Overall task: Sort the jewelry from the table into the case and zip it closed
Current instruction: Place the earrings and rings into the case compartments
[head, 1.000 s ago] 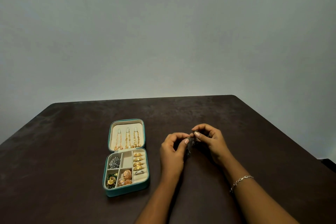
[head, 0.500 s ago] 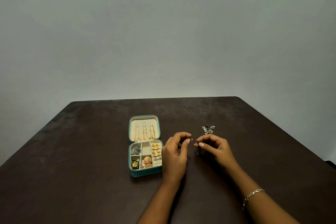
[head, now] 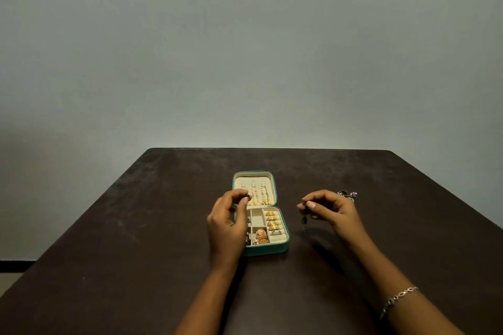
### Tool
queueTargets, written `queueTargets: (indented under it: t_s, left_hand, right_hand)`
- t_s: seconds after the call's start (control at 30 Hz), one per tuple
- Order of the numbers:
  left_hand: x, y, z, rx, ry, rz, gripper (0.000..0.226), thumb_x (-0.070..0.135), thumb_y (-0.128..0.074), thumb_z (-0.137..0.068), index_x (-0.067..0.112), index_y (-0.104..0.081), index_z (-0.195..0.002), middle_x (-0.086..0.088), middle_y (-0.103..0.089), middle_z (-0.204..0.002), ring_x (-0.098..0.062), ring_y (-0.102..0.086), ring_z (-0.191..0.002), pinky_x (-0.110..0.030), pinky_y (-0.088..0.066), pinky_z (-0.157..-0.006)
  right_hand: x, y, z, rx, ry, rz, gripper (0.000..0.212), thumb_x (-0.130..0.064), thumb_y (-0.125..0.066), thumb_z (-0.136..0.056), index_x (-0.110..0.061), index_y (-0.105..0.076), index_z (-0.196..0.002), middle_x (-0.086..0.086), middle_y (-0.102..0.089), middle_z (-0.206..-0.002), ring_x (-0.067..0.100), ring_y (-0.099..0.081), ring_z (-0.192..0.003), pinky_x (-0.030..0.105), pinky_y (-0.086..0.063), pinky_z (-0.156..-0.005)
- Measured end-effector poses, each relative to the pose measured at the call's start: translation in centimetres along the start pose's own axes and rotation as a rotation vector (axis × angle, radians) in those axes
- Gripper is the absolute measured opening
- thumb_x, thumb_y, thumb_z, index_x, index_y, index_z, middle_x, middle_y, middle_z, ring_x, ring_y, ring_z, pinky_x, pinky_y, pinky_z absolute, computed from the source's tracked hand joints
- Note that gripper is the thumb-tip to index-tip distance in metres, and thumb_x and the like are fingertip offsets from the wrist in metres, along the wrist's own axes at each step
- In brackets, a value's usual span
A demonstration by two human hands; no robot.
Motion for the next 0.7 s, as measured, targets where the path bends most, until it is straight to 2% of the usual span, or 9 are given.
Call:
queueTargets:
  t_s: [0.1,0.2,0.4,0.5,0.6,0.7]
  left_hand:
    - [-0.7,1.1,0.2,0.077,0.042,0.010,0.016,0.004,-0.059,-0.085,0.017,-0.066,-0.090,0.007,-0.067,-0.086,-0.003,-0.061,-0.080,-0.018,-0.049,-0.063]
    - [-0.8,1.4,0.2,0.097,0.058,0.032,0.013,0.010,-0.056,-0.083,0.018,-0.065,-0.089,0.010,-0.066,-0.085,-0.002,-0.061,-0.080,-0.017,-0.049,-0.061]
    - [-1.9,1.5,0.1,0.100,0.094,0.000,0.017,0.006,-0.059,-0.085,0.022,-0.064,-0.088,0.002,-0.066,-0.086,-0.008,-0.061,-0.077,-0.023,-0.050,-0.061]
    - [-2.2,1.5,0.1,0.102,0.115,-0.002,0.016,0.006,-0.060,-0.085,0.021,-0.064,-0.087,0.001,-0.066,-0.086,-0.008,-0.060,-0.074,-0.025,-0.051,-0.060]
    - [-2.5,1.3,0.1,0.097,0.127,-0.008,0.009,0.014,-0.058,-0.084,0.019,-0.066,-0.087,0.001,-0.066,-0.084,-0.012,-0.060,-0.071,-0.028,-0.051,-0.058]
    - [-2.5,1.1,0.0,0.081,0.135,-0.014,0.013,0.008,-0.061,-0.085,0.019,-0.067,-0.088,0.000,-0.065,-0.086,-0.013,-0.060,-0.072,-0.023,-0.050,-0.058]
  right_hand:
    - [-0.7,-1.9,-1.0,-0.044,0.020,0.037,0.013,0.004,-0.057,-0.083,-0.005,-0.066,-0.086,0.009,-0.072,-0.081,0.012,-0.069,-0.077,0.018,-0.052,-0.065]
    - [-1.0,-3.9,-1.9,-0.081,0.029,0.044,0.011,0.004,-0.057,-0.084,-0.004,-0.065,-0.088,0.008,-0.071,-0.080,0.008,-0.068,-0.074,0.016,-0.050,-0.063]
    - [-0.9,-6.6,-3.5,-0.113,0.027,-0.048,0.011,0.010,-0.054,-0.084,0.010,-0.061,-0.092,0.015,-0.067,-0.079,0.007,-0.067,-0.069,0.013,-0.049,-0.060]
    - [-0.2,-7.3,-4.1,-0.111,-0.001,-0.053,0.010,0.009,-0.055,-0.083,0.008,-0.062,-0.091,0.017,-0.067,-0.081,0.010,-0.068,-0.072,0.016,-0.051,-0.063]
    - [0.8,-7.6,-4.3,-0.100,-0.046,-0.024,0.009,0.006,-0.058,-0.083,0.005,-0.064,-0.090,0.016,-0.068,-0.084,0.015,-0.069,-0.079,0.022,-0.055,-0.069]
    - [1.7,-7.8,-4.3,-0.106,-0.061,0.047,0.009,0.004,-0.059,-0.083,-0.001,-0.066,-0.086,0.014,-0.070,-0.085,0.019,-0.069,-0.083,0.027,-0.056,-0.074]
Point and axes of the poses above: each hand's wrist, its own z-axis away from the middle knuckle, its own y-axis out of the back of the hand, x = y × z, the point moved 5 cm from there along -z, towards the middle knuckle
